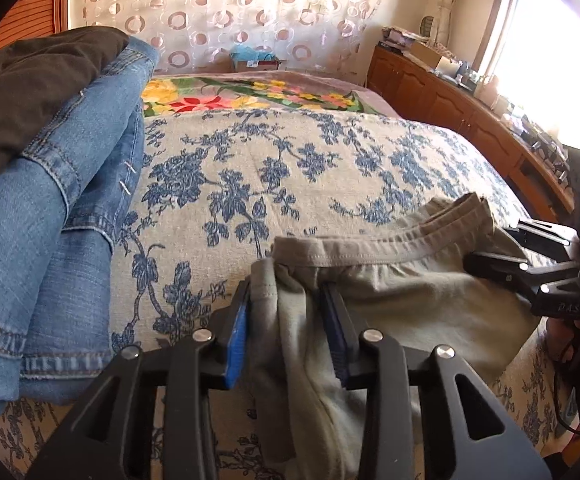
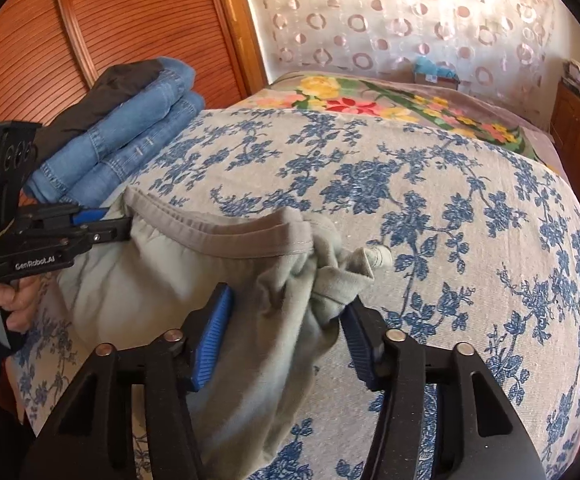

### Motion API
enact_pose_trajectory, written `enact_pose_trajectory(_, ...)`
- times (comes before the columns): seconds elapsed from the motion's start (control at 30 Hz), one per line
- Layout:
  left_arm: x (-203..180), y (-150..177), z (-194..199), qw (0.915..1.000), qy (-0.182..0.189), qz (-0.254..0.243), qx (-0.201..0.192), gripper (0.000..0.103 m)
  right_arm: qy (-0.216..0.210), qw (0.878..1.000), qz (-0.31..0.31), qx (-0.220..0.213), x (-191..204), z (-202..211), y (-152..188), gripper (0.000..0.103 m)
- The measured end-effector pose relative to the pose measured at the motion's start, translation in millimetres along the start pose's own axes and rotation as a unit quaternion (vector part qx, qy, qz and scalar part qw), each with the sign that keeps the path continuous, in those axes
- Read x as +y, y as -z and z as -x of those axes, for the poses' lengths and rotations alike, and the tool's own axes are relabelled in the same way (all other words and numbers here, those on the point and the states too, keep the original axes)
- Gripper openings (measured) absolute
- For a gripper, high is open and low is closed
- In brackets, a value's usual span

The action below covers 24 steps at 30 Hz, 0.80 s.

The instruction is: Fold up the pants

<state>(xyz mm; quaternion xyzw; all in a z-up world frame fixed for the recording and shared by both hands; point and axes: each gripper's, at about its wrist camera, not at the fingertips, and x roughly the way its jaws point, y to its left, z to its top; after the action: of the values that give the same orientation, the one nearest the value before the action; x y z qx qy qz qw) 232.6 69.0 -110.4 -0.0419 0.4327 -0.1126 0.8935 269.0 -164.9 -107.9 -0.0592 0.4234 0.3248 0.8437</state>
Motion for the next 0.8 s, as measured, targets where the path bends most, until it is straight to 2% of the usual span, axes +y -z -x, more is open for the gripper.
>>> enact_pose_trajectory(0.27,-2,-4,-3,1.0000,-0.002,-0.003,0.000,0.037,-0.001,1.000,-0.008,0.005,0,-2,-2,0.054)
enact_pose_trajectory(0.4,-5,-5,-3,0.9999,-0.003,-0.013,0.000,0.029,-0.004,1.000,-0.012,0.004,-1,-2,-4,0.054)
enact_pose_trajectory(0.47,-5,-5,-2,0.9999,0.001,-0.013,-0.001,0.022,-0.007,1.000,-0.026,0.001,-5,-2,-5,0.051)
enact_pose_trajectory(0.5,-6,-4,-1,0.9999,0.003,-0.013,-0.003,0.017,-0.007,0.999,-0.031,0.000,-7,-2,-5,0.046)
enact_pose_trajectory(0.53,-7,-3,0,0.9998,0.003,-0.016,-0.006,0.013,-0.007,0.999,-0.034,0.001,-8,-2,-5,0.038)
enact_pose_trajectory(0.63,-11,-1,8,0.9995,0.006,-0.021,-0.021,0.009,-0.024,0.999,-0.044,0.005,-11,-2,-5,0.019)
enact_pose_trajectory(0.8,-13,-3,28,0.9986,0.017,-0.016,-0.048,0.008,-0.016,0.999,-0.043,-0.013,-3,9,-7,0.014)
